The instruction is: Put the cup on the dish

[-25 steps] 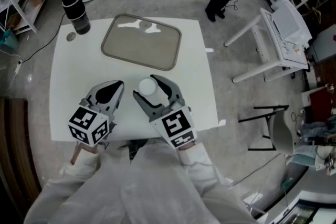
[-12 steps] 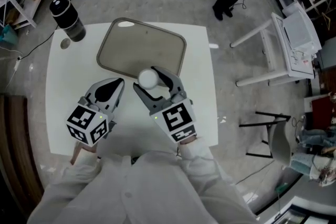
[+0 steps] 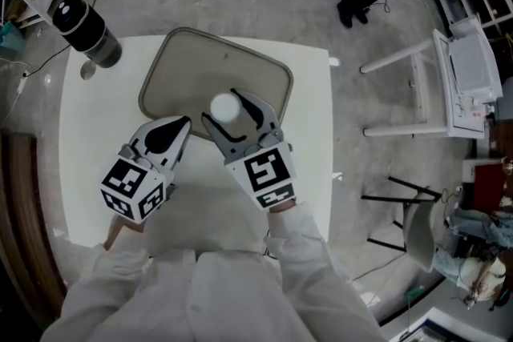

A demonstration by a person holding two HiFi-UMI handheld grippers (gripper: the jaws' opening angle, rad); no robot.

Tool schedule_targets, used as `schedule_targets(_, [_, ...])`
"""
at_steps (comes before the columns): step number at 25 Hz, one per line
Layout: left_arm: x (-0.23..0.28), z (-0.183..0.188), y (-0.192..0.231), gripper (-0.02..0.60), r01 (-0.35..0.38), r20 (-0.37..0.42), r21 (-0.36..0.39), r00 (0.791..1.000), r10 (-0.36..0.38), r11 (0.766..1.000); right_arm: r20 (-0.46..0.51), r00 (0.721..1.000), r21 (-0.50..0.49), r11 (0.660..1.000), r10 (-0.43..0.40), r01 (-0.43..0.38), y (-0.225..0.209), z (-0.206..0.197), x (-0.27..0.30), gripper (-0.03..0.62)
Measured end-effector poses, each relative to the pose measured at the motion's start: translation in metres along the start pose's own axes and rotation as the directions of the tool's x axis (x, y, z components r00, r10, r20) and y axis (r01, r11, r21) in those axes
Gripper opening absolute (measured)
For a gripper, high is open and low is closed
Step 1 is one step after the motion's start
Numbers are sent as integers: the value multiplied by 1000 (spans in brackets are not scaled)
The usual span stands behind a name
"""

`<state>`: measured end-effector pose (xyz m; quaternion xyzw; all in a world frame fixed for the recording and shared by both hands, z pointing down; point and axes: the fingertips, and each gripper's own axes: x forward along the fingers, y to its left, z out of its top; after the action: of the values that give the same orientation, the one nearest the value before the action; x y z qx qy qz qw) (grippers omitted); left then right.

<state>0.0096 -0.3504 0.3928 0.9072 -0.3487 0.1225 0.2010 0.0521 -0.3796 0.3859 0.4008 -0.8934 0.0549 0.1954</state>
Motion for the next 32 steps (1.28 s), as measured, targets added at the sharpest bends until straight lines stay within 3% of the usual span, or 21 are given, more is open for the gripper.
schedule_targets(12, [62, -24, 48, 8, -16, -45, -73, 999, 13, 997, -35, 999, 61, 998, -6, 8, -45, -51, 67, 270])
schedule_targets(17, [77, -37, 53, 8, -16, -71, -114, 997, 8, 993, -43, 999, 31, 999, -15, 17, -54, -63, 83, 270])
schedule_targets(27, [93, -49, 61, 8, -18, -90, -117, 996, 8, 993, -46, 999, -1, 1000, -12, 12, -57, -78, 98, 270])
schedule_targets(32, [90, -50, 64, 8, -16, -90, -115, 996, 6, 993, -19, 1000, 61, 998, 3, -2, -55, -79, 103, 270])
